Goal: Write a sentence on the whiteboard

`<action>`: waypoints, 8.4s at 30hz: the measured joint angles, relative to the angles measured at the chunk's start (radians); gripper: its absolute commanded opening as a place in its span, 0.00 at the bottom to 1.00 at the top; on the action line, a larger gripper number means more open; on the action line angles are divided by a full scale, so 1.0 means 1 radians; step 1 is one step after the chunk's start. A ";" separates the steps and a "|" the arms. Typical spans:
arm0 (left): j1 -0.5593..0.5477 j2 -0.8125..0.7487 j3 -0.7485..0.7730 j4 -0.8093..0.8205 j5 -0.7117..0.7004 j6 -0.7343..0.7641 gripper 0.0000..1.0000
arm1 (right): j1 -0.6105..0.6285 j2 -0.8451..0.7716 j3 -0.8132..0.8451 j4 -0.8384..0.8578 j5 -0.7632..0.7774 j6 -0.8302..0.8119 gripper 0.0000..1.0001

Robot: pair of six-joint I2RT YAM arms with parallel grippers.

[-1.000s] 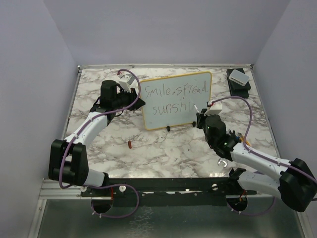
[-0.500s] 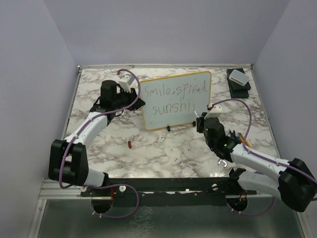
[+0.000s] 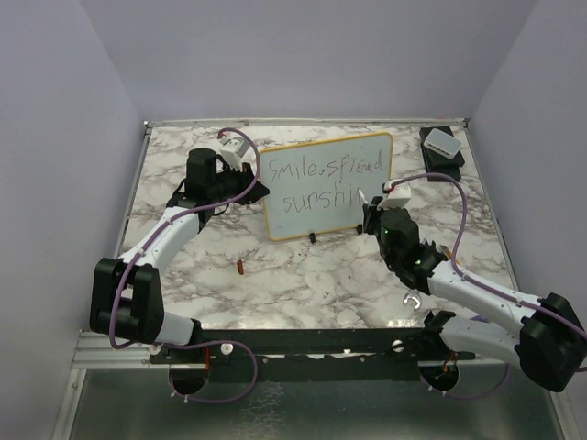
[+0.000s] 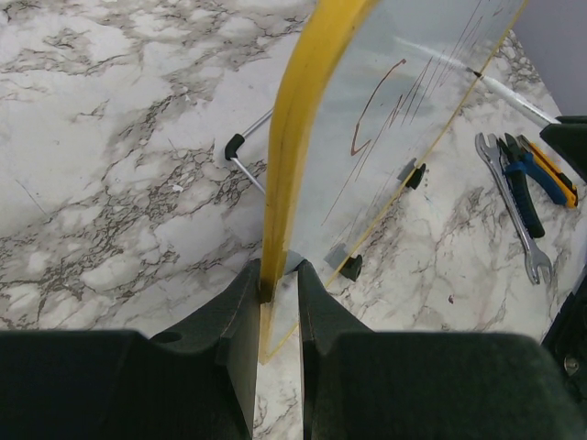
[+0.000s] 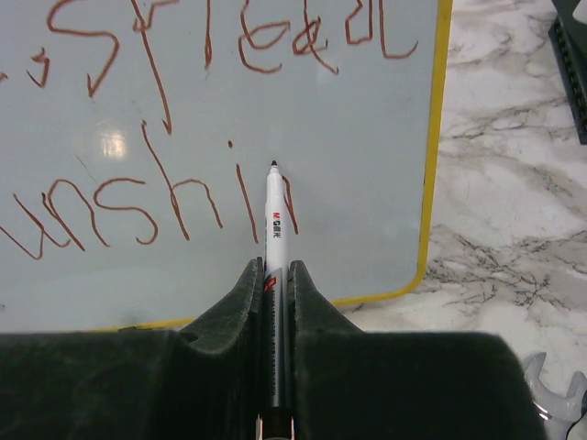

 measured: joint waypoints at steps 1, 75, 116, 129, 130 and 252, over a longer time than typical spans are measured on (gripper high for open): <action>-0.001 0.000 0.000 0.000 0.000 0.000 0.09 | 0.000 0.000 0.008 0.010 0.003 -0.012 0.01; -0.004 -0.006 0.000 -0.003 0.000 0.000 0.09 | -0.133 -0.026 -0.049 -0.014 0.012 -0.020 0.01; -0.005 -0.007 0.000 -0.005 0.000 0.000 0.09 | -0.156 0.013 -0.022 0.005 -0.117 0.024 0.01; -0.005 -0.007 0.000 -0.005 0.000 0.000 0.09 | -0.156 0.032 -0.022 -0.045 -0.035 0.050 0.01; -0.005 -0.007 0.000 -0.005 0.000 0.000 0.09 | -0.156 0.032 -0.022 -0.045 -0.032 0.050 0.01; -0.005 -0.011 0.000 -0.009 0.000 0.000 0.08 | -0.222 0.034 -0.056 -0.036 -0.089 0.063 0.01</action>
